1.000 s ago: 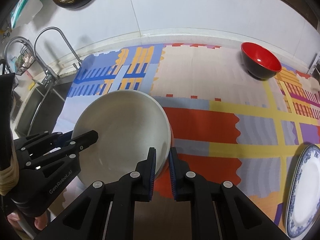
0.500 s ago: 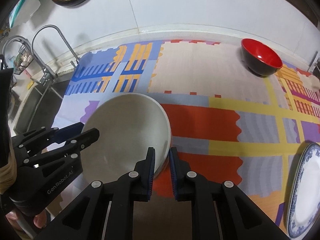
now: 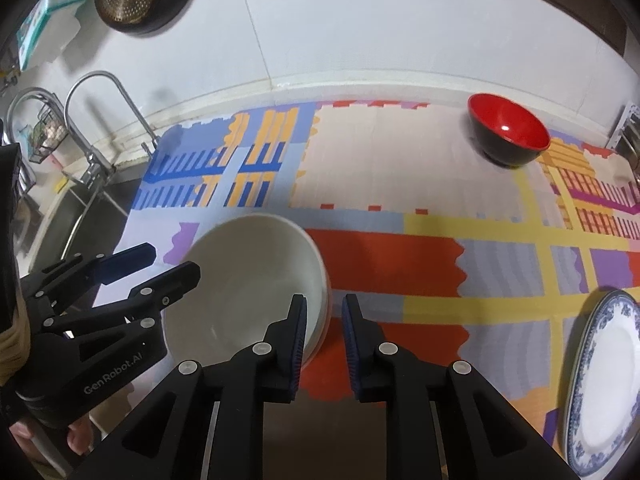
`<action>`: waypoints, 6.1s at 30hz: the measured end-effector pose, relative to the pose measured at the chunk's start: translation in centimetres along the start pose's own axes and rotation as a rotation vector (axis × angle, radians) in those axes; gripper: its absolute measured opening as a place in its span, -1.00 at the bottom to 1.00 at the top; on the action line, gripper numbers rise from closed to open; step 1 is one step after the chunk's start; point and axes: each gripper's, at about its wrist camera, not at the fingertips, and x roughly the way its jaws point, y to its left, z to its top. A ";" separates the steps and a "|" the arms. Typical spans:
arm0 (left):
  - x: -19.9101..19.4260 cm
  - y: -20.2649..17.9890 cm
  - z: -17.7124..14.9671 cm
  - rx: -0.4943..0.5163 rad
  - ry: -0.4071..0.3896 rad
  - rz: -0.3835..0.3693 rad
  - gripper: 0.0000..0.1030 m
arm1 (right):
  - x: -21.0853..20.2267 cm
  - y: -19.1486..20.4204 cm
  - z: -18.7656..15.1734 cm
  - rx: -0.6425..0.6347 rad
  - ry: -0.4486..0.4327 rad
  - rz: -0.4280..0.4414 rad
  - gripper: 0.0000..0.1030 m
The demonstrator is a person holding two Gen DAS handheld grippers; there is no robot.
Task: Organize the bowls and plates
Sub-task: 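Open both tools and move them toward the red-and-black bowl, then close both tools on the red-and-black bowl rim and lift it, then carry the red-and-black bowl over the white bowl and lower it inside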
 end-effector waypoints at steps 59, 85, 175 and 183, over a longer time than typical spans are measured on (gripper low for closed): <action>13.6 -16.9 21.9 0.306 -0.019 -0.137 0.61 | 1.8 -23.0 13.7 0.272 -0.159 -0.237 -0.09; 21.3 -20.1 23.5 0.330 0.208 -0.165 -0.64 | 8.6 -26.4 14.3 0.342 0.024 -0.187 -0.69; -0.5 -0.4 -0.9 -0.110 0.118 -0.010 -0.70 | -2.4 1.1 1.4 -0.070 0.009 0.084 -0.76; 0.5 0.0 -1.6 -0.106 0.142 0.009 -0.70 | -1.3 1.8 0.8 -0.108 0.026 0.072 -0.76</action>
